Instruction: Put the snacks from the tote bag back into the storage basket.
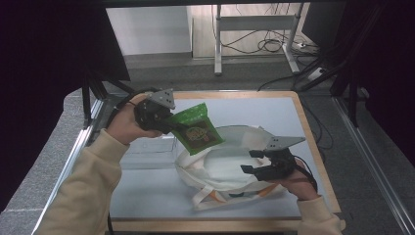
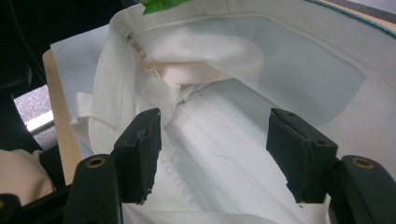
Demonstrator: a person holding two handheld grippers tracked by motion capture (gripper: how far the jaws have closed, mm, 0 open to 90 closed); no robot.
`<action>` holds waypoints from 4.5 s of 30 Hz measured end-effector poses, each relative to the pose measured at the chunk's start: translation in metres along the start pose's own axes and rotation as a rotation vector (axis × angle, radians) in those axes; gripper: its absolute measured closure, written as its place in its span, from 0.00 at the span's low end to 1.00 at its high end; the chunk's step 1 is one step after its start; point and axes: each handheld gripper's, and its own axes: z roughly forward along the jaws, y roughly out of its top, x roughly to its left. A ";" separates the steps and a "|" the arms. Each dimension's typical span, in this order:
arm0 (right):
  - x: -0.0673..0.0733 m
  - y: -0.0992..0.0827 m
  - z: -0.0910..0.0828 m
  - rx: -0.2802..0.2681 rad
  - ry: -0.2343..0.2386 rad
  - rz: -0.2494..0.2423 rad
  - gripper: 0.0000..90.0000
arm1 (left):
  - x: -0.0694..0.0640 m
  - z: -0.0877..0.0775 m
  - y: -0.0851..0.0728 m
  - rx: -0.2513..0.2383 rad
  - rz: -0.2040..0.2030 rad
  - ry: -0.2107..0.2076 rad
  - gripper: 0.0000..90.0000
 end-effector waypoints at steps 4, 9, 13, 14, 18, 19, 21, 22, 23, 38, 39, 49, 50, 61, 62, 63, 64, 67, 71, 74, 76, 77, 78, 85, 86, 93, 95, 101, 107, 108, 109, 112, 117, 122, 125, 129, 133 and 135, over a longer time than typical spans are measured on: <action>0.000 0.000 -0.001 0.000 0.000 -0.002 0.39 | 0.004 -0.007 -0.005 -0.032 -0.009 -0.018 0.85; 0.000 0.000 0.000 0.003 -0.003 -0.001 0.39 | 0.007 -0.017 -0.010 -0.031 -0.021 0.009 0.85; 0.000 0.000 0.000 0.005 0.000 -0.002 0.39 | 0.010 -0.022 -0.013 -0.030 -0.025 0.026 0.85; 0.000 0.000 0.000 0.005 0.001 -0.002 0.39 | 0.010 -0.023 -0.014 -0.037 -0.031 0.022 0.85; 0.000 0.000 -0.001 0.006 0.006 -0.001 0.39 | 0.014 -0.028 -0.017 -0.045 -0.039 0.024 0.85; 0.000 0.000 0.000 0.006 0.006 0.000 0.39 | 0.015 -0.029 -0.018 -0.045 -0.042 0.028 0.85; 0.000 0.000 0.000 0.007 0.004 -0.001 0.39 | 0.018 -0.030 -0.020 -0.042 -0.050 0.035 0.85; 0.000 0.000 0.000 0.008 0.005 -0.001 0.39 | 0.019 -0.031 -0.020 -0.039 -0.053 0.039 0.85; 0.000 0.000 0.000 0.009 0.005 -0.001 0.39 | 0.020 -0.031 -0.021 -0.036 -0.058 0.041 0.85; -0.002 -0.001 -0.002 0.012 0.007 0.002 0.39 | 0.035 -0.040 -0.032 -0.024 -0.098 0.072 0.85; -0.002 -0.001 -0.002 0.013 0.007 0.002 0.39 | 0.036 -0.041 -0.033 -0.028 -0.102 0.073 0.85; -0.002 -0.001 0.000 0.023 0.005 0.001 0.39 | 0.050 -0.047 -0.040 -0.043 -0.123 0.101 0.85; -0.002 -0.001 0.000 0.023 0.003 0.001 0.39 | 0.051 -0.047 -0.041 -0.043 -0.123 0.102 0.85; 0.006 0.001 0.005 0.032 -0.002 -0.008 0.38 | 0.071 -0.043 -0.050 -0.022 -0.142 0.113 0.85; 0.007 0.001 0.005 0.033 -0.004 -0.009 0.37 | 0.073 -0.042 -0.051 -0.020 -0.143 0.116 0.85; 0.008 0.000 0.005 0.034 -0.007 -0.009 0.37 | 0.074 -0.041 -0.052 -0.017 -0.144 0.117 0.85; 0.008 0.000 0.005 0.035 -0.010 -0.009 0.37 | 0.075 -0.041 -0.054 -0.013 -0.145 0.119 0.85; 0.008 -0.002 0.003 0.035 -0.017 -0.005 0.37 | 0.078 -0.039 -0.058 -0.005 -0.152 0.117 0.85; 0.007 -0.004 0.002 0.036 -0.028 0.006 0.37 | 0.085 -0.038 -0.065 -0.006 -0.170 0.111 0.85; 0.006 -0.004 0.001 0.037 -0.032 0.006 0.37 | 0.089 -0.038 -0.071 -0.001 -0.182 0.117 0.85; 0.005 -0.004 0.002 0.035 -0.038 0.011 0.37 | 0.091 -0.038 -0.075 -0.002 -0.191 0.117 0.85; 0.005 -0.004 0.002 0.034 -0.043 0.015 0.37 | 0.091 -0.038 -0.077 -0.007 -0.197 0.117 0.85; 0.005 -0.004 0.003 0.032 -0.044 0.019 0.37 | 0.092 -0.037 -0.079 -0.011 -0.203 0.115 0.85; 0.004 -0.003 0.005 0.037 -0.048 0.019 0.37 | 0.096 -0.035 -0.089 0.009 -0.222 0.116 0.85; 0.004 -0.003 0.006 0.036 -0.047 0.021 0.37 | 0.097 -0.035 -0.089 0.009 -0.223 0.115 0.85; 0.003 -0.004 0.006 0.036 -0.054 0.025 0.36 | 0.098 -0.035 -0.096 0.015 -0.226 0.120 0.85; 0.003 -0.004 0.006 0.036 -0.054 0.027 0.36 | 0.100 -0.035 -0.099 0.015 -0.230 0.118 0.85; 0.002 -0.004 0.006 0.037 -0.055 0.027 0.36 | 0.101 -0.034 -0.108 0.016 -0.253 0.116 0.85; 0.002 -0.005 0.007 0.041 -0.054 0.029 0.36 | 0.101 -0.031 -0.114 0.028 -0.258 0.116 0.85; 0.002 -0.005 0.007 0.041 -0.055 0.028 0.36 | 0.101 -0.030 -0.115 0.031 -0.258 0.116 0.85; 0.002 -0.005 0.006 0.041 -0.055 0.028 0.36 | 0.101 -0.029 -0.116 0.036 -0.255 0.114 0.85; 0.001 -0.005 0.006 0.040 -0.056 0.028 0.36 | 0.102 -0.029 -0.120 0.041 -0.260 0.112 0.85; 0.002 -0.005 0.007 0.043 -0.054 0.030 0.36 | 0.102 -0.028 -0.125 0.052 -0.265 0.110 0.85; 0.002 -0.005 0.008 0.044 -0.054 0.032 0.36 | 0.102 -0.021 -0.130 0.090 -0.257 0.100 0.85; 0.002 -0.005 0.008 0.049 -0.054 0.031 0.35 | 0.104 -0.014 -0.133 0.114 -0.262 0.095 0.85; 0.001 -0.006 0.009 0.051 -0.054 0.036 0.35 | 0.107 -0.005 -0.137 0.132 -0.268 0.081 0.85; 0.000 -0.006 0.010 0.051 -0.054 0.035 0.35 | 0.108 0.004 -0.141 0.164 -0.259 0.067 0.85; 0.000 -0.006 0.010 0.055 -0.053 0.033 0.35 | 0.108 0.008 -0.142 0.174 -0.253 0.059 0.85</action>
